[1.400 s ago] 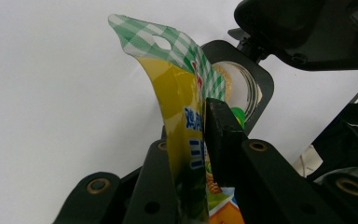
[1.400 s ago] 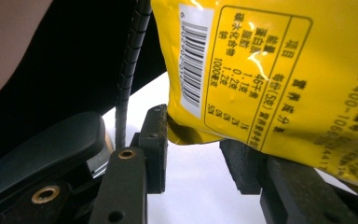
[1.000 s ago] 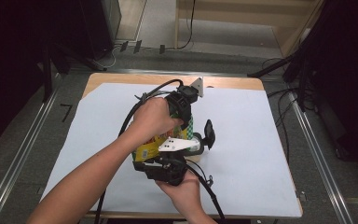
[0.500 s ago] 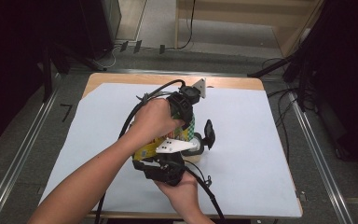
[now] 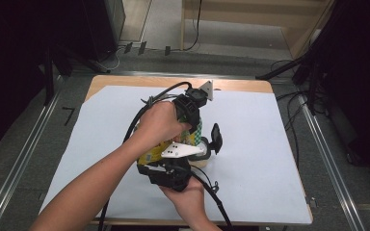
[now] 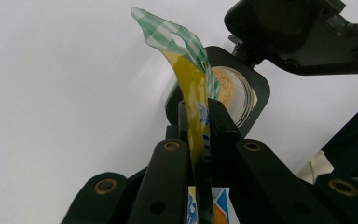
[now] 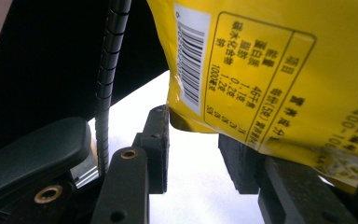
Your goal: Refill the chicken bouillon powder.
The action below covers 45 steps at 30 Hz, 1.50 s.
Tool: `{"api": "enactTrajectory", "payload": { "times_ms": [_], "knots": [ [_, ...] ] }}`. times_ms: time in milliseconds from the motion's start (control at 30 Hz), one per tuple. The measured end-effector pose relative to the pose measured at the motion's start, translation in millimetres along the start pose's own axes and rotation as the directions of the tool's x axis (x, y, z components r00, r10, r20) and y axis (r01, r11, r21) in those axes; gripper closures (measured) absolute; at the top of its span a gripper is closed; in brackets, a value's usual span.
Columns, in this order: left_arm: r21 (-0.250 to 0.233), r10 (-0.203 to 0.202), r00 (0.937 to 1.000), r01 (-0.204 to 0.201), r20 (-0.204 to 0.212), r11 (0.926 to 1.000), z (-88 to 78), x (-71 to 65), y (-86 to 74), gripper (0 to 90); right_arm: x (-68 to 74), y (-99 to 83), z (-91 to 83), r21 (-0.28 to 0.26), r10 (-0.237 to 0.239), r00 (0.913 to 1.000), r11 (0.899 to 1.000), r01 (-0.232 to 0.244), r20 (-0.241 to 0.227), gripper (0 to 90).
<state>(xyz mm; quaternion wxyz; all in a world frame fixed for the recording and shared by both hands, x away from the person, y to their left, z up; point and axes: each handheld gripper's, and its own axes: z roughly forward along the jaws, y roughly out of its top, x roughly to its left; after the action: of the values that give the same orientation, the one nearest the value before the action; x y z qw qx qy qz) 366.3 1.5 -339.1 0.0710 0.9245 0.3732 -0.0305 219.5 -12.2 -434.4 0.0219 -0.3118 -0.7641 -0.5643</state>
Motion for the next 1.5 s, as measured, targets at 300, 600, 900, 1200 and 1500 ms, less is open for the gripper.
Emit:
{"api": "enactTrajectory", "payload": {
  "times_ms": [300, 600, 900, 1200, 1500],
  "knots": [
    [0.0, 0.007, 1.0, -0.007, 0.003, 1.0, 0.2, 0.7, 0.8, 86.4, -0.6, 0.5, -1.2, 0.004, -0.003, 1.0, 1.0, 0.003, -0.001, 65.4],
    [-0.005, 0.002, 0.9999, -0.002, 0.014, 1.0, -2.2, 1.8, 0.9, 85.8, 0.0, 1.2, -1.6, 0.001, -0.008, 1.0, 1.0, 0.008, 0.001, 65.3],
    [-0.004, 0.003, 0.9999, -0.003, 0.013, 1.0, -2.5, 1.5, 1.9, 85.4, -0.4, 2.1, -1.5, 0.001, -0.012, 0.9999, 1.0, 0.012, 0.0, 65.4],
    [-0.022, 0.001, 0.9999, 0.0, 0.012, 0.9998, -7.4, 5.4, 3.6, 85.6, -1.9, 5.2, 1.2, -0.016, -0.02, 0.9997, 1.0, 0.02, 0.012, 64.9],
    [-0.027, 0.001, 1.0, 0.0, 0.009, 0.9996, -9.0, 6.0, 7.6, 85.7, -6.0, 6.7, 1.6, -0.019, -0.018, 0.9994, 1.0, 0.019, 0.028, 64.6]
  ]
}}
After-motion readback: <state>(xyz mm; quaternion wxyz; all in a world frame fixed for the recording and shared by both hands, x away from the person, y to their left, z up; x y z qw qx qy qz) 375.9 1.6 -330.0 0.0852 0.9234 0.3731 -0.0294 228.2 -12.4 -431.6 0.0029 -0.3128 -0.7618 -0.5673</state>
